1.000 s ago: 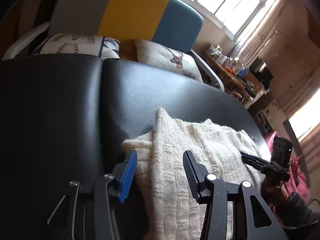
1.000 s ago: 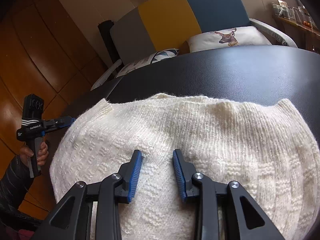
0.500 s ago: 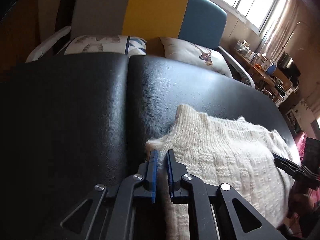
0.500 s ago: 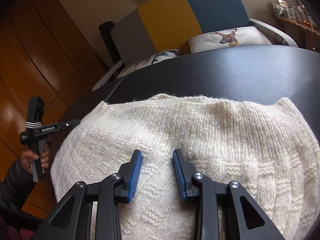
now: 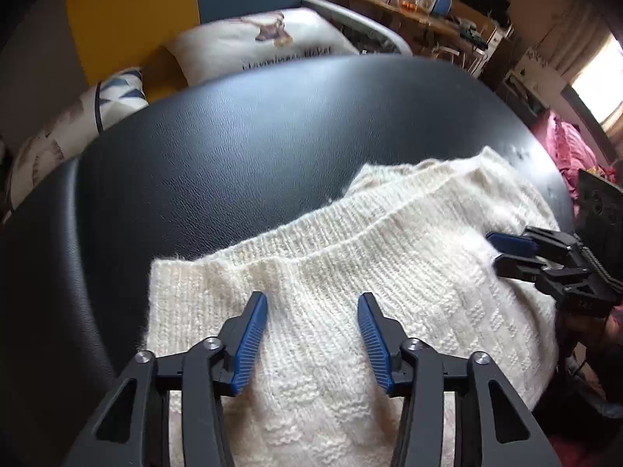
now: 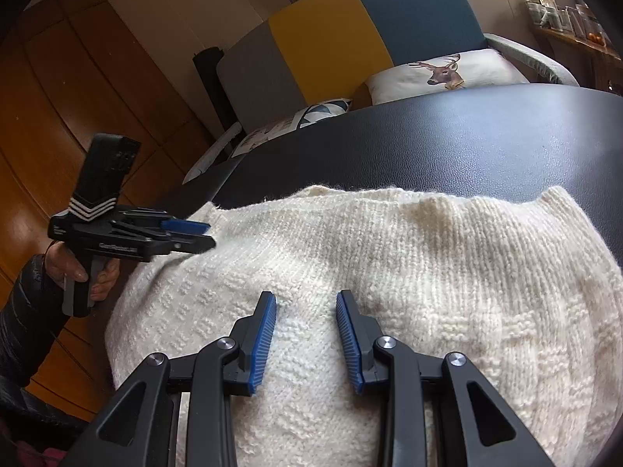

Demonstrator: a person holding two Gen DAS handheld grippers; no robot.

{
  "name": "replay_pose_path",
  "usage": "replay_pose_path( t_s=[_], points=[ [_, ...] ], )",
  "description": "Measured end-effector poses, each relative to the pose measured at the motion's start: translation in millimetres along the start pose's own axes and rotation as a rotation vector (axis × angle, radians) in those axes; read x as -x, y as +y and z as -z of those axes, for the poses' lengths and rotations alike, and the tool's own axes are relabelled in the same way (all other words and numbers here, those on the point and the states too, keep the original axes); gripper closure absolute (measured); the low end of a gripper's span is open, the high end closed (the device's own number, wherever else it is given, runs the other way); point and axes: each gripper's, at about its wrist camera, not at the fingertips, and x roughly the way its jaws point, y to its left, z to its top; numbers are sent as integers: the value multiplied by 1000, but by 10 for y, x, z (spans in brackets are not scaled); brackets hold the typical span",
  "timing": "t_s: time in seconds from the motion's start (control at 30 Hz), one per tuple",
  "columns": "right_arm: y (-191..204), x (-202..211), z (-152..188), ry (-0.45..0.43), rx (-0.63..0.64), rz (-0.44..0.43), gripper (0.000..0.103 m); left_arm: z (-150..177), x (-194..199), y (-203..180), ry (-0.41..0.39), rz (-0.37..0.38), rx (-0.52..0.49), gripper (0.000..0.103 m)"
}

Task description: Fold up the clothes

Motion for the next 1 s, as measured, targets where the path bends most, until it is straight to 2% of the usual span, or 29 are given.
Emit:
replay_pose_path(
  t_s=[0.03,0.07,0.17,0.23,0.3,0.37,0.5,0.57,0.63,0.67,0.73,0.87,1.0],
  points=[
    [-4,1,-1,-2,-2,-2,71,-23,-49,-6,13,-4,6,90],
    [-3,3,1,-3,-1,-1,71,-41,-18,10,-10,1,27,97],
    [1,8,6,-7,1,2,71,-24,201,63,-172,32,109,97],
    [9,4,10,-8,3,9,71,17,153,138,-224,17,179,97],
    [18,1,14,-10,5,17,71,79,-40,182,-222,-2,219,97],
    [26,-3,18,-11,8,24,71,150,-138,192,-244,13,241,94],
    [36,-19,23,-9,9,34,71,172,-140,184,-243,15,243,94],
    [38,-26,23,-6,10,37,71,160,-127,227,-232,41,264,93],
    [30,-28,24,-4,7,35,71,147,-28,326,-234,101,332,86],
    [23,-27,26,-4,5,33,71,168,65,379,-259,117,369,81],
    [14,-28,25,-4,2,29,71,270,260,451,-307,86,411,75],
    [-21,3,15,-6,-19,9,71,686,565,699,-383,114,537,43],
    [-2,141,7,7,-63,31,69,1173,686,946,-357,95,630,32]
  ],
)
